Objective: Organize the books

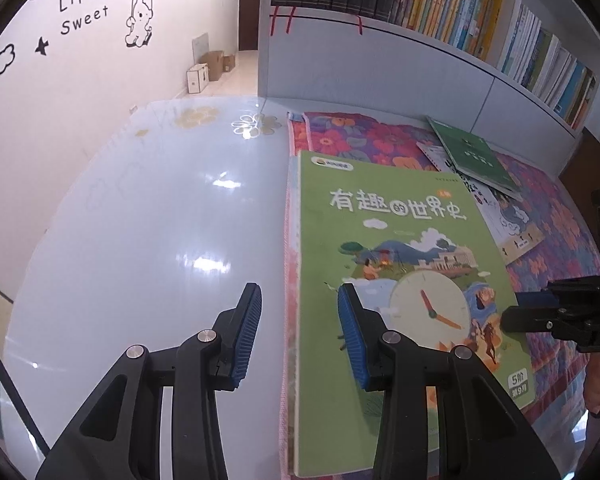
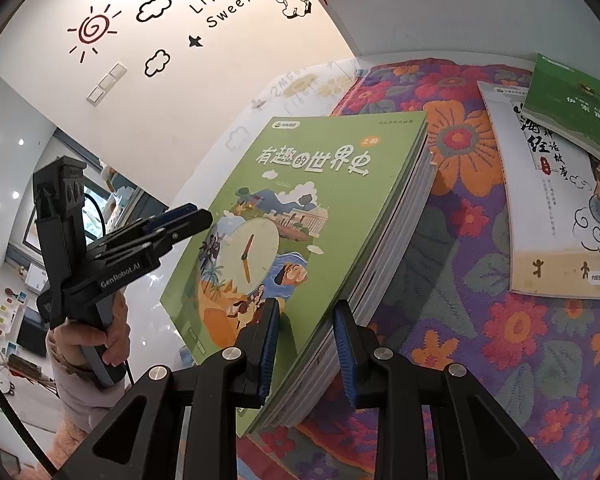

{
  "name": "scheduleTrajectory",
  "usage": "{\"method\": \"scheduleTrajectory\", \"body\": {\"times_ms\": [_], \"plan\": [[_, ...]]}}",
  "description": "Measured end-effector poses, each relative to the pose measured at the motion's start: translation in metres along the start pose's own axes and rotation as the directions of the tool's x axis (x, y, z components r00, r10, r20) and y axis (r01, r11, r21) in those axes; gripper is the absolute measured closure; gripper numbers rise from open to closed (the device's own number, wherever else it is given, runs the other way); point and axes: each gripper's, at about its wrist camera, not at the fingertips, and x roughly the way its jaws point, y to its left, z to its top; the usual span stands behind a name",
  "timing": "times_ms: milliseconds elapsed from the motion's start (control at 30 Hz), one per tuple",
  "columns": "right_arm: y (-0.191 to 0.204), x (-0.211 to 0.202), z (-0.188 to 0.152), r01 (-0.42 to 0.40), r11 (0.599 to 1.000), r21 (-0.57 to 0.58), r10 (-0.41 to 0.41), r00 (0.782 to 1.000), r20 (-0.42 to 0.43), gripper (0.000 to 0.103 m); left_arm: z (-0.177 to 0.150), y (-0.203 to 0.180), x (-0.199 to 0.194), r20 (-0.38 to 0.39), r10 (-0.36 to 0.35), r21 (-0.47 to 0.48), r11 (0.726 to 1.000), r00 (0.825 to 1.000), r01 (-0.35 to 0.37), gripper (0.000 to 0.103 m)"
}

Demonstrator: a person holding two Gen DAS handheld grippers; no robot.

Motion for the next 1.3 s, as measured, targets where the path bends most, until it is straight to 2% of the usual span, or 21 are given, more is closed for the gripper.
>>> {"method": "scheduleTrajectory", "body": {"times_ms": [100,233,367,567,733,867,1033,1133,1300], "plan": [[0.005,0.001,0.001,0.023,1.000,-0.016,-0.023,1.000,-0.003,0.073,-0.002,-0.004,-0.001,-0.010,-0.020,-0.001,1.000,1.000,0.020,0.066],[0.006,0.002,0.002,0.035,0.999,-0.027,-0.036,0.999,-0.010,0.072,-0.003,-0.008,-0.003,-0.005,0.001,-0.005,1.000,1.000,-0.001,0.066],[0.000,-0.001,0.001,0.022,1.000,0.002,-0.022,1.000,-0.008,0.072,-0.003,-0.004,-0.011,0.007,0.016,-0.054,0.998,1.000,-0.016,0.066],[-0.010,-0.033,0.001,-0.005,1.000,0.028,0.003,0.997,0.071,0.072,0.011,-0.018,-0.030,0.055,0.005,-0.084,0.996,0.998,0.000,0.064],[-0.044,-0.080,0.005,-0.017,0.994,0.106,0.000,0.987,0.162,0.072,0.040,-0.061,-0.031,0.085,-0.026,-0.046,0.998,0.996,0.030,0.064],[-0.090,-0.127,0.010,-0.024,0.979,0.200,-0.028,0.967,0.253,0.072,0.075,-0.116,-0.009,0.069,-0.095,-0.010,0.995,0.993,0.096,0.064],[-0.160,-0.165,0.018,0.001,0.946,0.325,-0.109,0.944,0.313,0.067,0.120,-0.179,0.042,0.032,-0.191,-0.047,0.980,0.981,0.193,0.063],[-0.201,-0.170,0.024,0.003,0.920,0.391,-0.136,0.940,0.312,0.067,0.142,-0.213,0.087,0.005,-0.171,-0.056,0.984,0.985,0.171,0.063],[-0.253,-0.158,0.040,0.018,0.892,0.451,-0.162,0.946,0.282,0.067,0.153,-0.229,0.152,-0.070,-0.114,-0.087,0.990,0.991,0.107,0.063]]}}
